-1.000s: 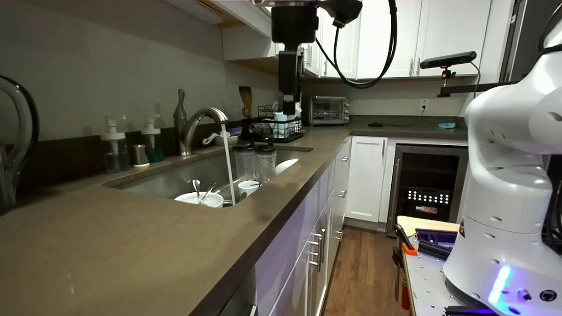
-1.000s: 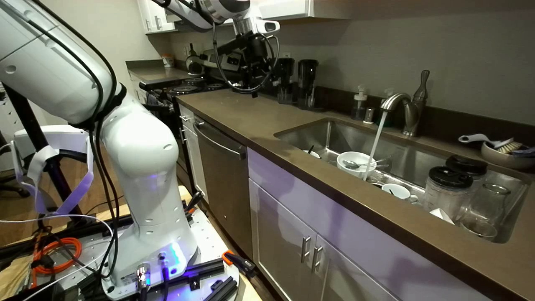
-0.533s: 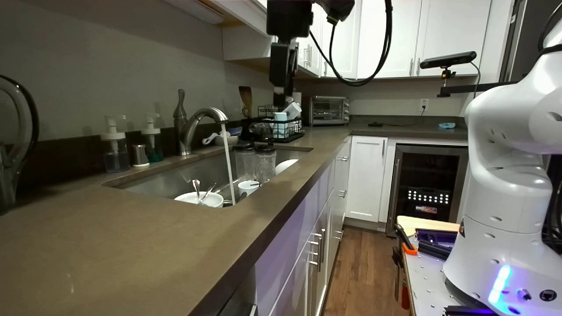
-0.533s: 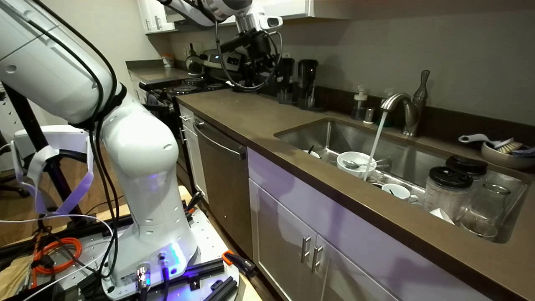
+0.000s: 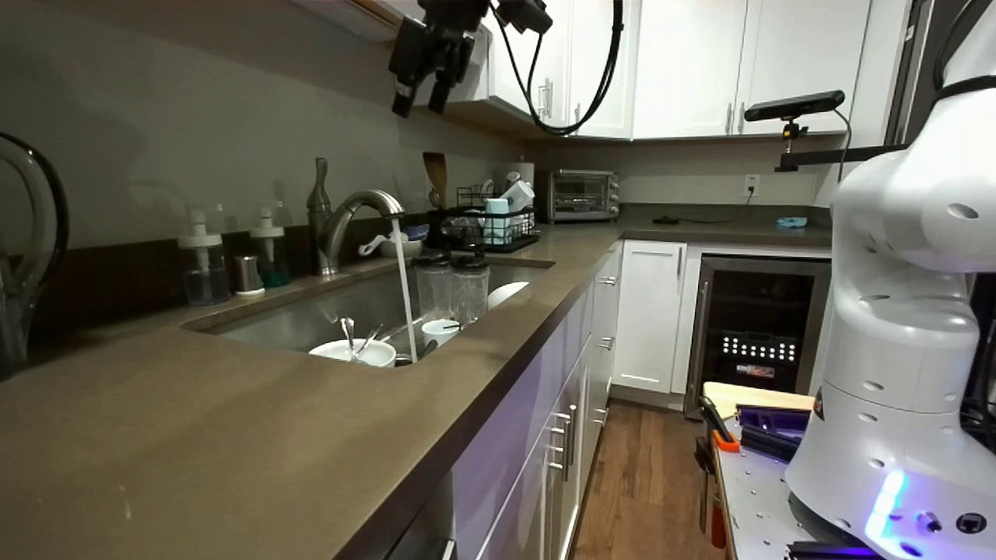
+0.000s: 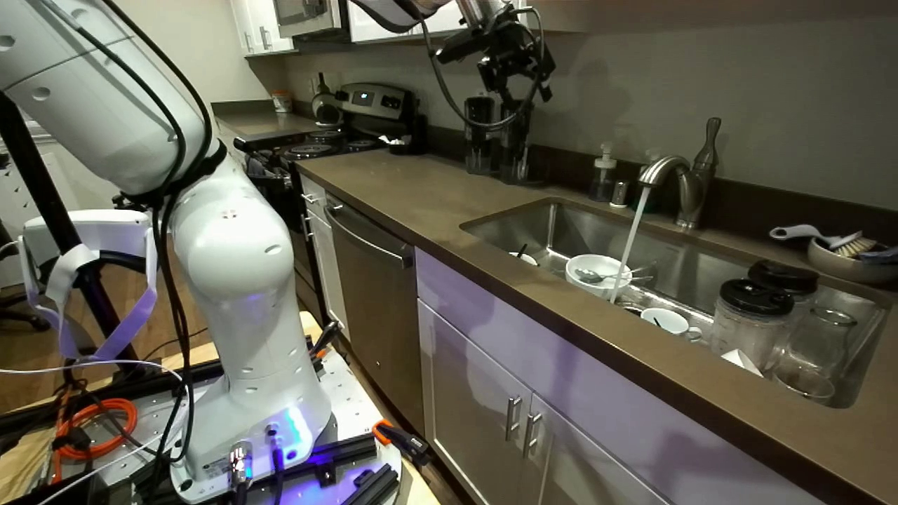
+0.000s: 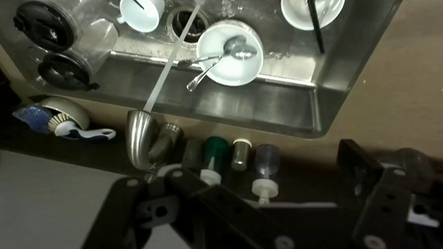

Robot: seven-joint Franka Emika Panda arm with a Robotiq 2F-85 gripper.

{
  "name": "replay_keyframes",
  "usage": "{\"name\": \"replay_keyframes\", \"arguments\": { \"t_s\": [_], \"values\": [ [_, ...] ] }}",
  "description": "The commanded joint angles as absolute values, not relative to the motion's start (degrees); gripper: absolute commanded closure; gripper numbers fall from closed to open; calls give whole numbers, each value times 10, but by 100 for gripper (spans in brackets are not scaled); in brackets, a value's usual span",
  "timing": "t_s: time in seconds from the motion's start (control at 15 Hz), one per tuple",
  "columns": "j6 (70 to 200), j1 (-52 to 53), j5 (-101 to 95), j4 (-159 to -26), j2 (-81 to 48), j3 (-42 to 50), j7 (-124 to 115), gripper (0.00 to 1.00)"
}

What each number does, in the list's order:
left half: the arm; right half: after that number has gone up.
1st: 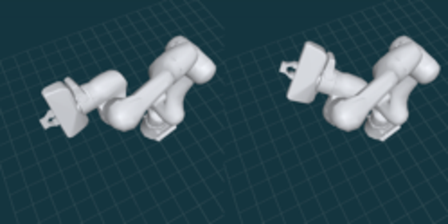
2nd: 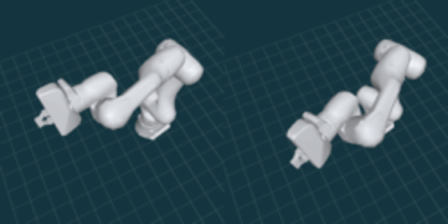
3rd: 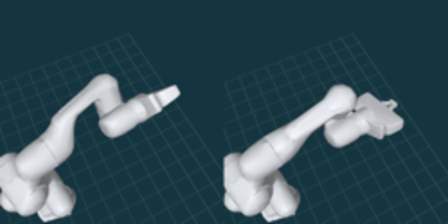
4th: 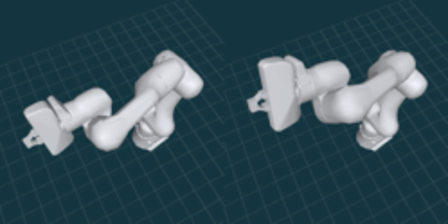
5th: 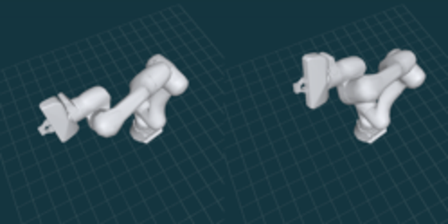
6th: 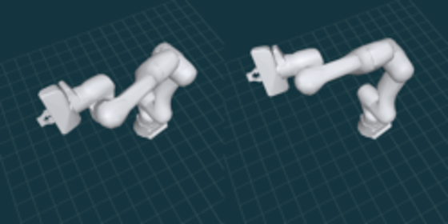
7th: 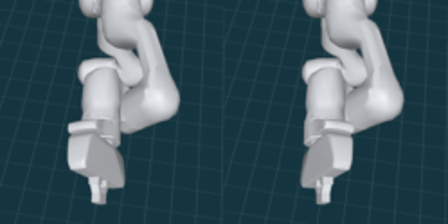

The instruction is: Close the faucet

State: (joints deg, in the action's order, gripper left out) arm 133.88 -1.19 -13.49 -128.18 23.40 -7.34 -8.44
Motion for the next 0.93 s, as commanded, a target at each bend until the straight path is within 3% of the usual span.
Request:
{"name": "replay_keyframes", "arguments": {
  "t_s": [0.0, 0.87],
  "values": [
    [1424, -27, -139, -1263, 187, -58, -108, 0],
    [1445, -29, -134, -1274, 184, -49, -105, 0]
  ]
}}
